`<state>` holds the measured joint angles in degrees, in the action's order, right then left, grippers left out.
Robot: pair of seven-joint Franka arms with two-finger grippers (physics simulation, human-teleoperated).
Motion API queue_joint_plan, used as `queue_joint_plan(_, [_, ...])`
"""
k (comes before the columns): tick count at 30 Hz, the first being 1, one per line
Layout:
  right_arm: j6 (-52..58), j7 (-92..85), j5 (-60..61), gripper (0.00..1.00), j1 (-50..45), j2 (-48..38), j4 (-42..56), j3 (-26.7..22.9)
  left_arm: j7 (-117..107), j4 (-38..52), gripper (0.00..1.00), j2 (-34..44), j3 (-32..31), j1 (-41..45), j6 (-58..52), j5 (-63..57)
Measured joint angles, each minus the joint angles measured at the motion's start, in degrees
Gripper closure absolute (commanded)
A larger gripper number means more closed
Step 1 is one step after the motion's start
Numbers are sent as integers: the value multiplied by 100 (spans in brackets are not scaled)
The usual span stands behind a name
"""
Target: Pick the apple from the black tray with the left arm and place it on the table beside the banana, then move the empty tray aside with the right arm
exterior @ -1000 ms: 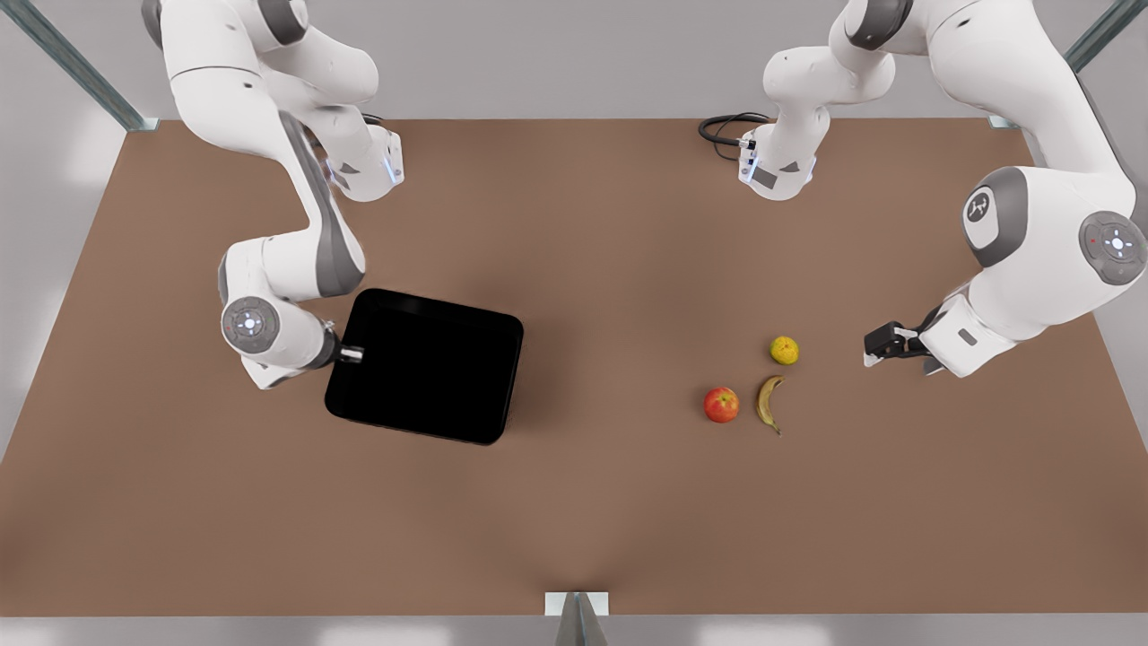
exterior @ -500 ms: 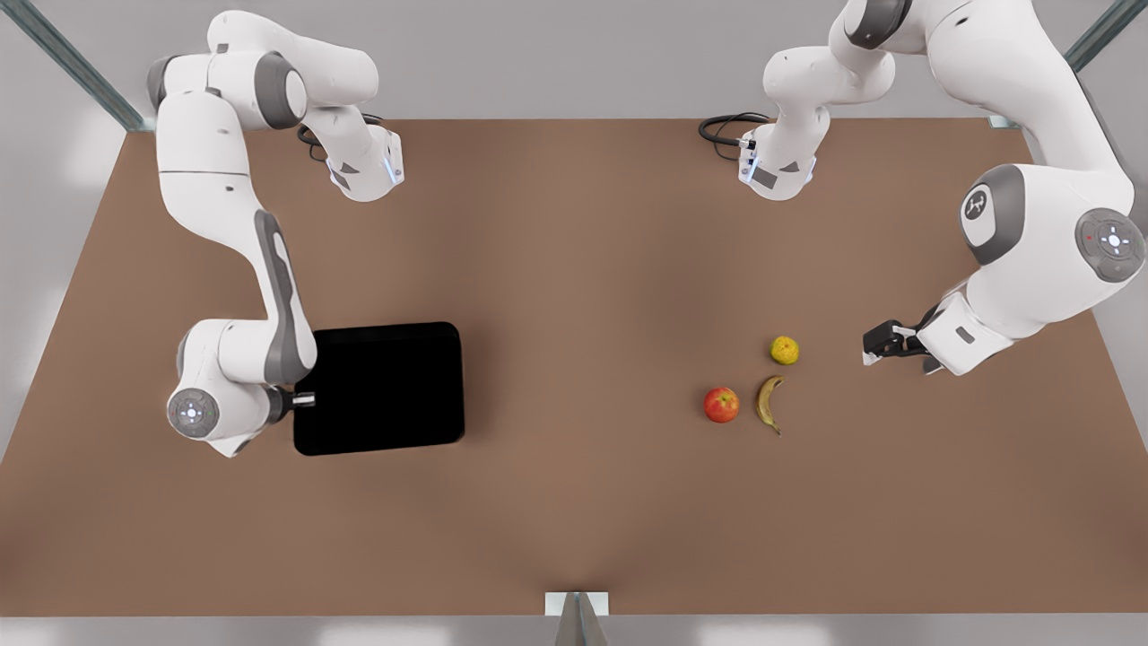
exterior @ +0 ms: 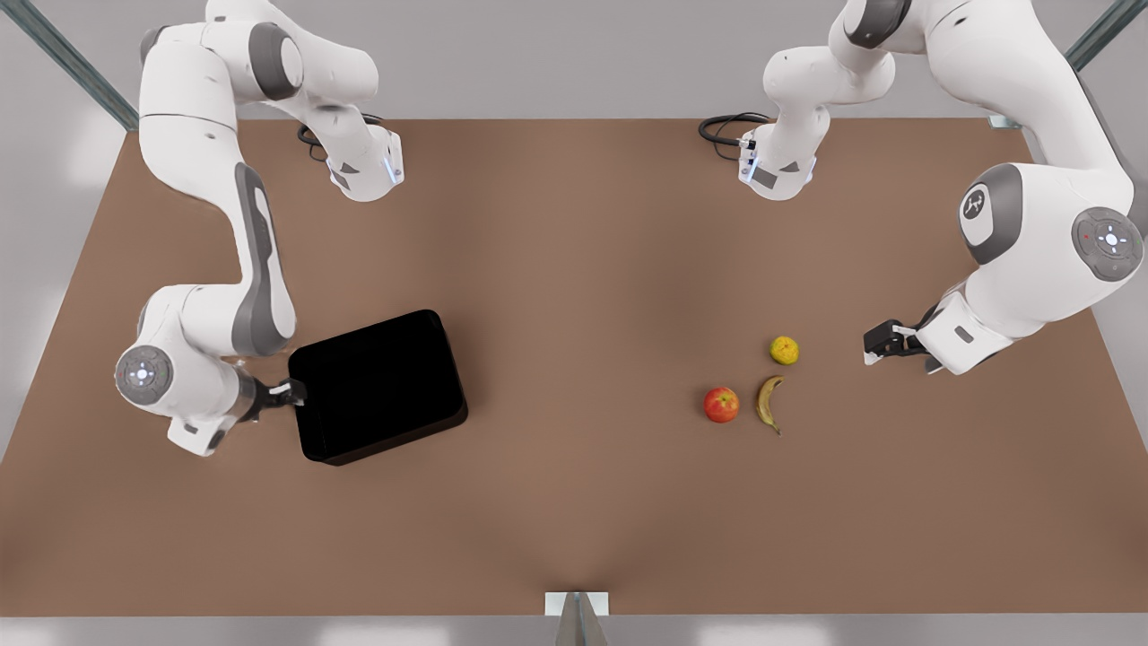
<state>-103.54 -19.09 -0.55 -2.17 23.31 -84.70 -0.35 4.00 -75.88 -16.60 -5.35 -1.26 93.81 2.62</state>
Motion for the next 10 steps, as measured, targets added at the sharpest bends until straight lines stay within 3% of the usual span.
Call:
queue_joint_plan(2, [459,-27,-193,0,65,-986,-32,265,0,2,0,-3,-1,2,0,-1])
queue_joint_plan(4, [759,66,-429,0,132,-1450,-214,442,1,9,0,-2,-4,4,4,-1])
queue_joint_plan(10, [1140,352,-703,0,177,-1484,-320,534,10,25,0,-15,-20,51,79,-3])
